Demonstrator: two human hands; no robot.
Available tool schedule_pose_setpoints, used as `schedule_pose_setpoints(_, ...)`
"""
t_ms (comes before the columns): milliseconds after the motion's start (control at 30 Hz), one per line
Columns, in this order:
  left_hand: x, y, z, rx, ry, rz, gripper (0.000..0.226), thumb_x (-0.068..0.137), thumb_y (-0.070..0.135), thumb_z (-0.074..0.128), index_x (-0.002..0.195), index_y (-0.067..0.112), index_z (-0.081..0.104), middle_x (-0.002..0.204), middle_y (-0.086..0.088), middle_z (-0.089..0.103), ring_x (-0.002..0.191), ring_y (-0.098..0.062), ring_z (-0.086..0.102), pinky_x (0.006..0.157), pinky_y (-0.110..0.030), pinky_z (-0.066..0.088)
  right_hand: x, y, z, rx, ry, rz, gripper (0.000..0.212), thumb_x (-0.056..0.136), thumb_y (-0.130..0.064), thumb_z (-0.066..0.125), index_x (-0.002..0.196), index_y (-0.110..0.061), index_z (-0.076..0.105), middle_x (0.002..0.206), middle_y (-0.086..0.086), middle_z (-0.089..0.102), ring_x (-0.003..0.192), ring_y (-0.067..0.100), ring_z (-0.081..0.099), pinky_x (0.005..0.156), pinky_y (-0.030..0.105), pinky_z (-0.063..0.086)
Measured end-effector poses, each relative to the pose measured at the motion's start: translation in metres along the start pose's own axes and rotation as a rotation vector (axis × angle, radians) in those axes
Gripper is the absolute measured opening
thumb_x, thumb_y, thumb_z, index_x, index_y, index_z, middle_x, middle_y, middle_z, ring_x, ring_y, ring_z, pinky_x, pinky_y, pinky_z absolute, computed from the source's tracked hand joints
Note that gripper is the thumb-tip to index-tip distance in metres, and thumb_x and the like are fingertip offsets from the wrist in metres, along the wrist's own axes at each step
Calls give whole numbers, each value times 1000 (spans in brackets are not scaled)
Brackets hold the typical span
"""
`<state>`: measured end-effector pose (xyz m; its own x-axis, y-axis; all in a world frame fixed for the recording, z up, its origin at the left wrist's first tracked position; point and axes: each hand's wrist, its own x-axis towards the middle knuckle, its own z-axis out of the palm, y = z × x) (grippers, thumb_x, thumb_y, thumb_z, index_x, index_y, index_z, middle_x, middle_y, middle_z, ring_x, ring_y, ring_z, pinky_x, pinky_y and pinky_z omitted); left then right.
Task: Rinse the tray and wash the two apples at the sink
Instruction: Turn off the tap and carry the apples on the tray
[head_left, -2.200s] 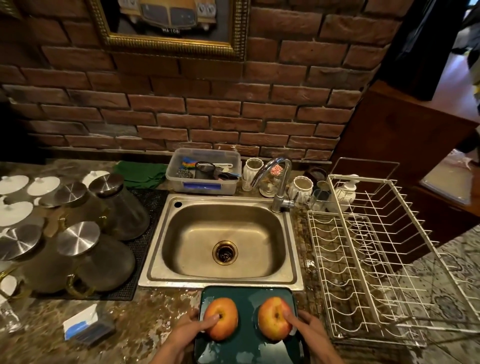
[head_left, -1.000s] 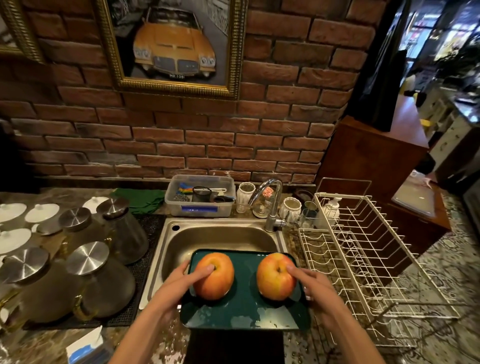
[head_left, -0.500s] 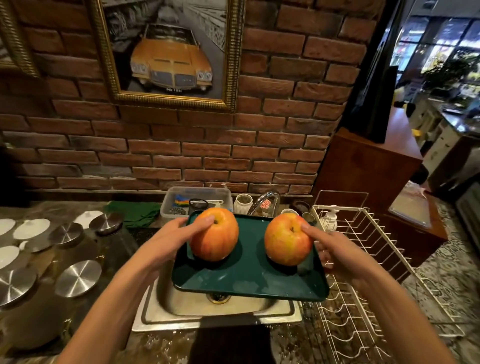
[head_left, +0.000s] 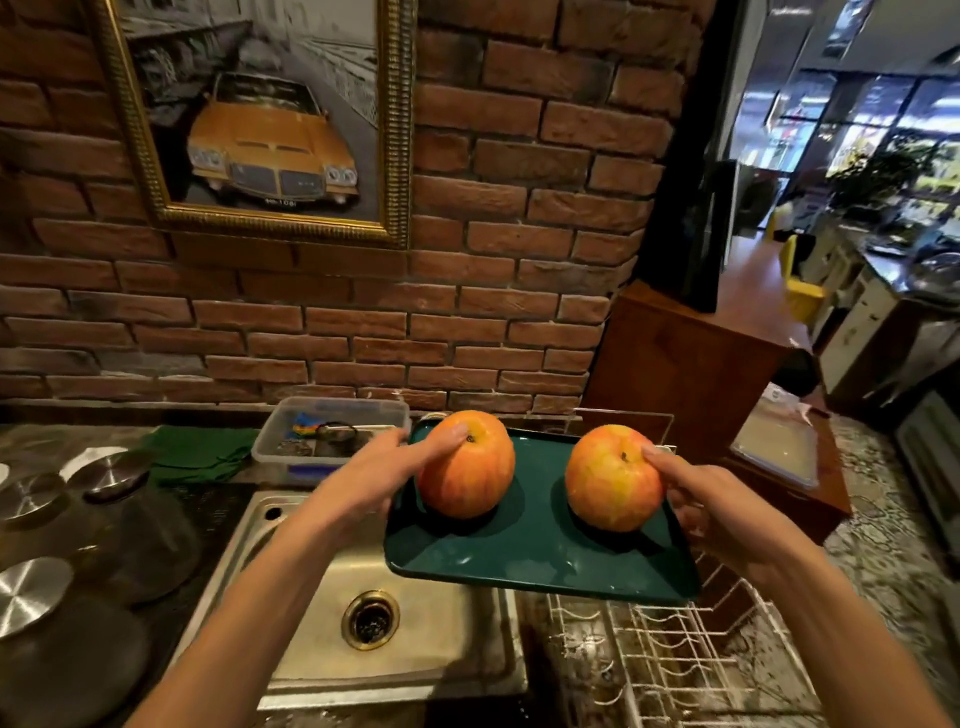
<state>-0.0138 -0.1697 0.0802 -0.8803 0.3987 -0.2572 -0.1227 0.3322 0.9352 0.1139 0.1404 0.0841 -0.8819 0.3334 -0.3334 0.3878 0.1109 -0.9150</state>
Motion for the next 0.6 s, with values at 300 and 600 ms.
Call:
schedule_pose_setpoints(300, 44, 15, 118, -54, -70, -31, 120, 55, 81, 71, 152, 20, 36, 152, -8, 44, 137, -25, 45, 106, -46, 42, 25, 30, -107, -38, 93, 14, 93, 58, -78, 68, 129, -19, 60, 121, 14, 65, 110, 35, 61, 103, 58, 44)
schedule_pose_setpoints(600, 76, 7, 179, -70, -86, -70, 75, 54, 83, 71, 114, 41, 55, 106, 21, 59, 92, 3, 57, 63, -19, 46, 57, 51, -158, -34, 68, 60, 102, 50, -75, 72, 130, -11, 59, 124, 16, 62, 113, 38, 59, 104, 61, 43)
